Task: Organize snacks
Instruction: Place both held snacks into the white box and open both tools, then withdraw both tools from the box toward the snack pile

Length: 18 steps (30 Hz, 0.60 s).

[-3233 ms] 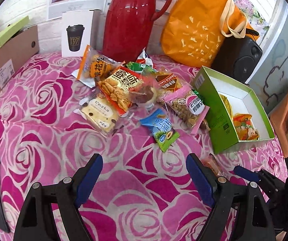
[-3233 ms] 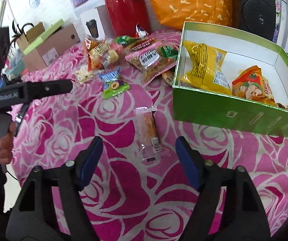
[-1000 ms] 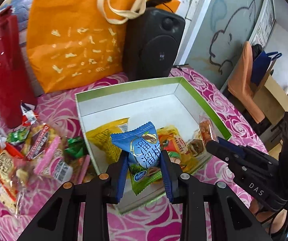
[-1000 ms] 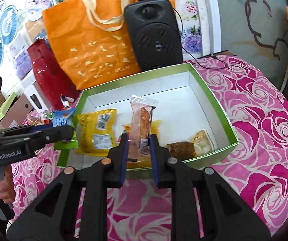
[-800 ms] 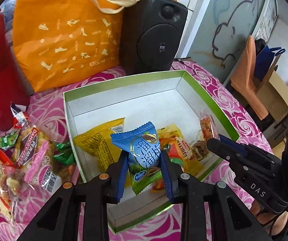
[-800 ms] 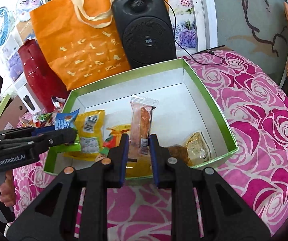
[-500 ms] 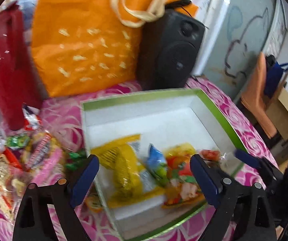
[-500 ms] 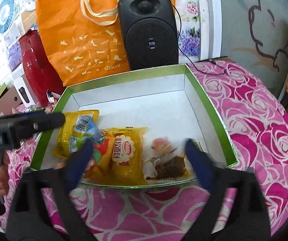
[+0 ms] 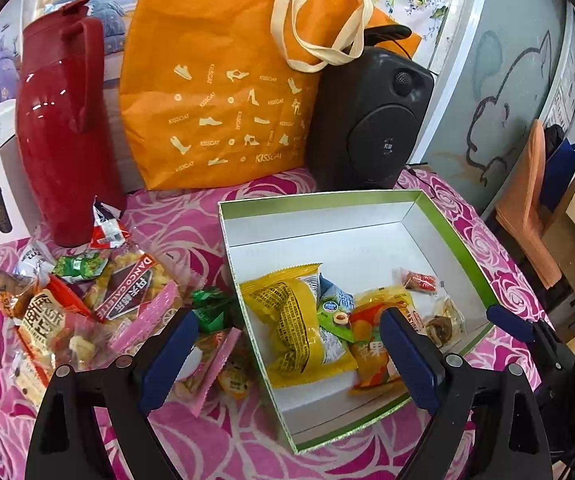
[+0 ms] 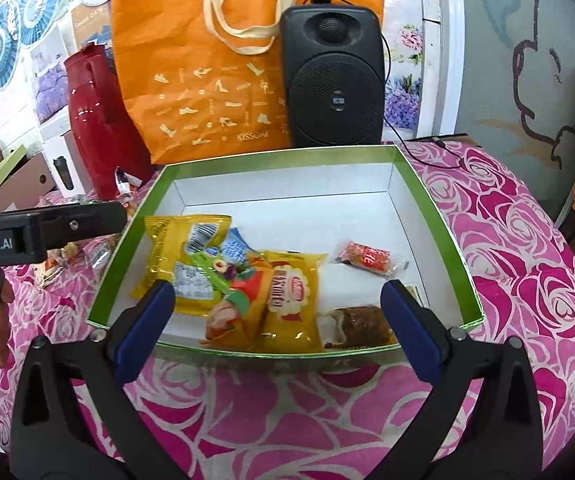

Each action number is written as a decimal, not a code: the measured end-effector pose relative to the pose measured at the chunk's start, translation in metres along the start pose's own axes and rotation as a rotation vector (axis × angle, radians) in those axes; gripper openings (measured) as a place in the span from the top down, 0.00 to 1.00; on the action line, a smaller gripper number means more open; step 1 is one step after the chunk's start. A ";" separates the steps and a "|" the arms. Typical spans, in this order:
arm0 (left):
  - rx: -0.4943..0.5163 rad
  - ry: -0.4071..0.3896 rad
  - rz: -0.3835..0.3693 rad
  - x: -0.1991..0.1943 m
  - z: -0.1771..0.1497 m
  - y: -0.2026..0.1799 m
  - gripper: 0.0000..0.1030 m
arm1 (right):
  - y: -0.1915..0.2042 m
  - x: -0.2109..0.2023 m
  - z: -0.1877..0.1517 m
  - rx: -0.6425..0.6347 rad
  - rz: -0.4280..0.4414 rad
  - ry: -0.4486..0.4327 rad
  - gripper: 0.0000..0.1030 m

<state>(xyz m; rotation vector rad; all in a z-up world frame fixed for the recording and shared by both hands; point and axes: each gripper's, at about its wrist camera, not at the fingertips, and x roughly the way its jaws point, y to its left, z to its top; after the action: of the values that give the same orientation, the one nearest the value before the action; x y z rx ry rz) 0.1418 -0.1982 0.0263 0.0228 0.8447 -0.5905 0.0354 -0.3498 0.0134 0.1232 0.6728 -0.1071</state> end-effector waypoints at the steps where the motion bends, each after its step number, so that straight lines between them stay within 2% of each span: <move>1: 0.000 -0.004 0.001 -0.005 -0.001 0.002 0.08 | 0.002 -0.001 0.001 -0.001 0.004 0.000 0.01; 6: -0.026 -0.034 0.026 -0.032 -0.010 0.018 0.09 | 0.021 -0.017 0.002 -0.034 0.036 -0.032 0.01; 10: -0.105 -0.032 0.066 -0.052 -0.028 0.051 0.09 | 0.042 -0.024 0.002 -0.070 0.082 -0.033 0.01; 18: -0.269 -0.043 0.197 -0.084 -0.075 0.137 0.09 | 0.110 -0.017 -0.005 -0.160 0.257 0.023 0.01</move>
<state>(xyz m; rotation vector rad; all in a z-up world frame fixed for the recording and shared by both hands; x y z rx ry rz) 0.1148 -0.0237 0.0070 -0.1501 0.8629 -0.2886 0.0340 -0.2394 0.0289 0.0566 0.6807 0.1950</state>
